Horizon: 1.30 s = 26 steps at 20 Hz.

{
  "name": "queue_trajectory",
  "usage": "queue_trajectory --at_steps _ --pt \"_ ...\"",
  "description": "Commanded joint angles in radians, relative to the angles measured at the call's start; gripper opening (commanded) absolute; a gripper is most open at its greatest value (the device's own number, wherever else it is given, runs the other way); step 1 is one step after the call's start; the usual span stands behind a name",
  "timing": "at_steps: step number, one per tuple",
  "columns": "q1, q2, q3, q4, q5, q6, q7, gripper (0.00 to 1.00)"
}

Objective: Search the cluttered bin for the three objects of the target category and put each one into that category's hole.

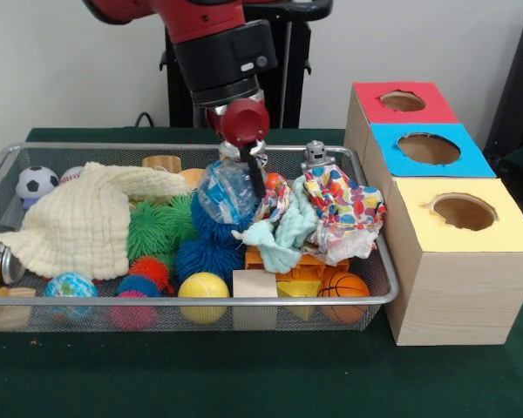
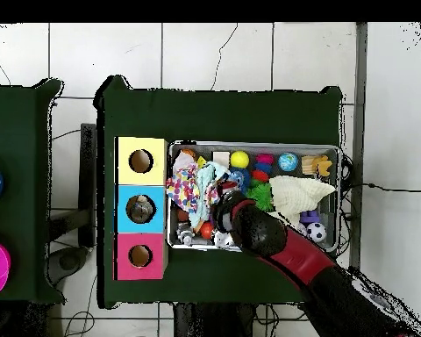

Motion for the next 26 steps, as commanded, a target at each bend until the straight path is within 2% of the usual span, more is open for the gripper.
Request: queue_trajectory --at_steps 1,3,5,9,11,12,13,14,17,18,20,24,26 --pt "0.081 -0.053 -0.09 -0.072 -0.095 -0.015 -0.005 0.0" --pt "0.088 -0.069 -0.08 -0.086 -0.13 0.011 -0.038 0.0" --pt "0.057 -0.069 -0.023 -0.092 -0.181 0.006 -0.068 0.0" --pt "0.01 -0.095 0.043 -0.087 -0.277 -0.013 -0.086 0.0" --pt "-0.05 -0.1 0.142 -0.086 -0.342 -0.015 -0.111 0.0" --pt "-0.095 -0.086 0.224 -0.083 -0.388 -0.05 -0.115 0.0" --pt "-0.088 -0.112 0.23 -0.09 -0.433 -0.112 -0.096 0.0" --pt "-0.056 -0.143 0.185 -0.1 -0.445 -0.121 -0.084 0.0" --pt "-0.015 -0.164 0.094 -0.097 -0.414 -0.024 -0.039 0.0" --pt "-0.015 -0.164 0.087 -0.097 -0.427 -0.032 -0.032 0.0" --pt "-0.045 -0.162 0.138 -0.092 -0.473 -0.024 -0.065 0.0" --pt "-0.026 -0.172 0.154 -0.117 -0.522 -0.057 -0.063 0.0" --pt "-0.012 -0.18 0.155 -0.117 -0.532 -0.028 -0.069 0.0"
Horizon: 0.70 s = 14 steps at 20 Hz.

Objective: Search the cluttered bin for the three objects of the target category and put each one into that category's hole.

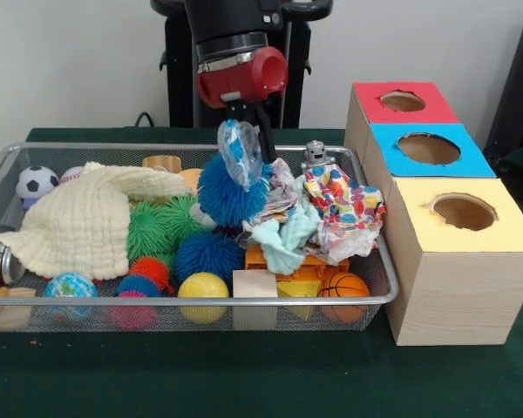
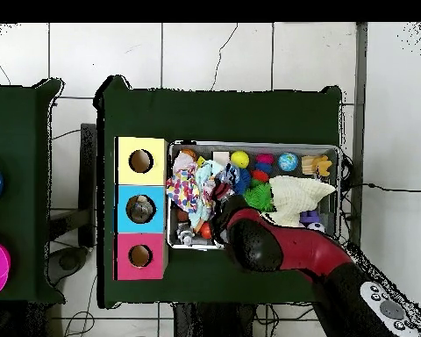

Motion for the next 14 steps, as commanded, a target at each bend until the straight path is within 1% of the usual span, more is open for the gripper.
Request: queue_trajectory --at_steps 1,2,7,8,9,12,14 --pt "0.041 -0.046 0.058 -0.103 -0.102 -0.013 -0.063 0.0" --pt "0.057 -0.05 0.045 -0.105 -0.107 -0.02 -0.053 0.0" --pt "0.103 -0.088 0.034 -0.079 -0.144 -0.07 -0.022 0.0" --pt "0.118 -0.09 0.021 -0.079 -0.144 -0.07 -0.015 0.0" --pt "0.117 -0.093 0.026 -0.076 -0.143 -0.06 -0.013 0.0" --pt "0.148 -0.082 0.007 -0.081 -0.161 -0.06 -0.015 0.0" --pt "0.173 -0.1 -0.01 -0.076 -0.156 -0.068 0.002 0.0"
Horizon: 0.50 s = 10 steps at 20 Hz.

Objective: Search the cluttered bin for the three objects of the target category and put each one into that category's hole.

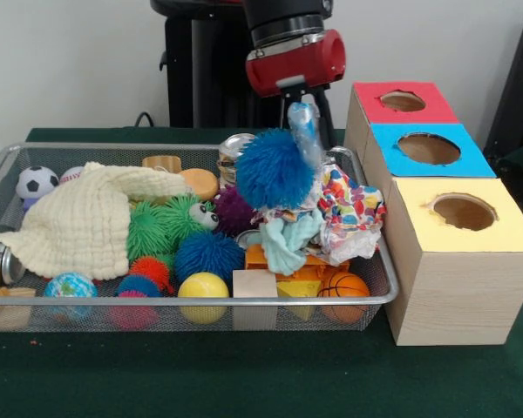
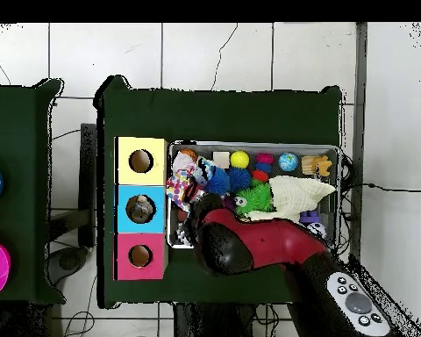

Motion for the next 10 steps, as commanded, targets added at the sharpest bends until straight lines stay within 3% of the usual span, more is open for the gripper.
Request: queue_trajectory --at_steps 1,10 --pt "0.051 -0.039 -0.018 -0.062 -0.048 -0.051 0.016 0.0" --pt "0.157 0.0 -0.142 -0.046 0.002 -0.104 0.099 0.0"
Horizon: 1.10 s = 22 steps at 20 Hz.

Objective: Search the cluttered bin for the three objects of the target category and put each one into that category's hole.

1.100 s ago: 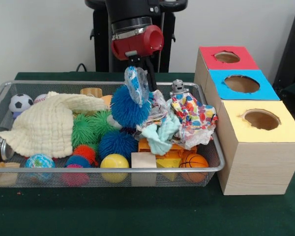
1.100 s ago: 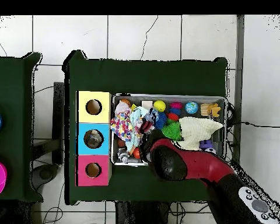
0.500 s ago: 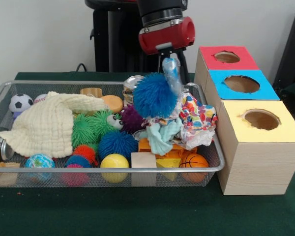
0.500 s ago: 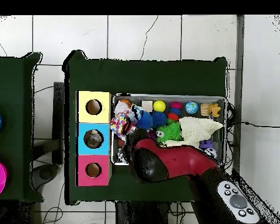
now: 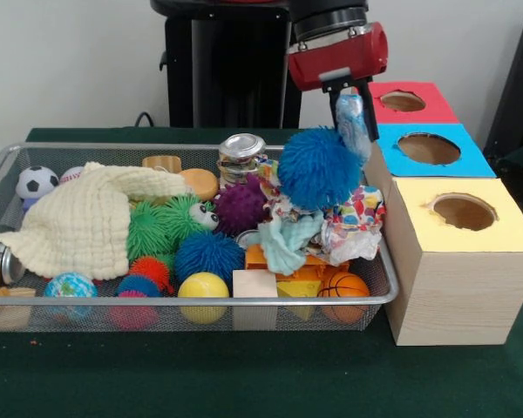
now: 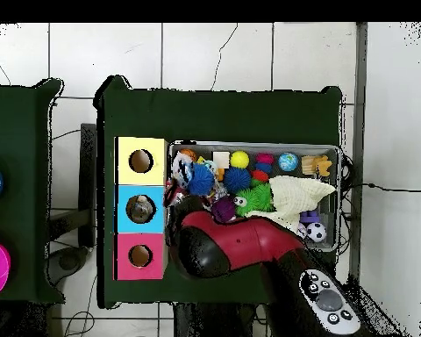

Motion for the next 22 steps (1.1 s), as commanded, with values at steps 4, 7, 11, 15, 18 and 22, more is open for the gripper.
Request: queue_trajectory --at_steps 4,7,11,15,18,22 --pt "0.088 0.043 -0.143 -0.041 0.027 -0.101 0.114 0.0" --pt "0.106 0.052 -0.16 -0.035 0.041 -0.118 0.125 0.0" --pt "0.17 0.056 -0.231 -0.028 0.078 -0.151 0.147 0.0" --pt "0.234 0.027 -0.29 -0.008 0.135 -0.154 0.167 0.0" --pt "0.262 0.026 -0.307 0.0 0.159 -0.17 0.167 0.0" --pt "0.289 0.003 -0.31 0.003 0.181 -0.169 0.159 0.0"
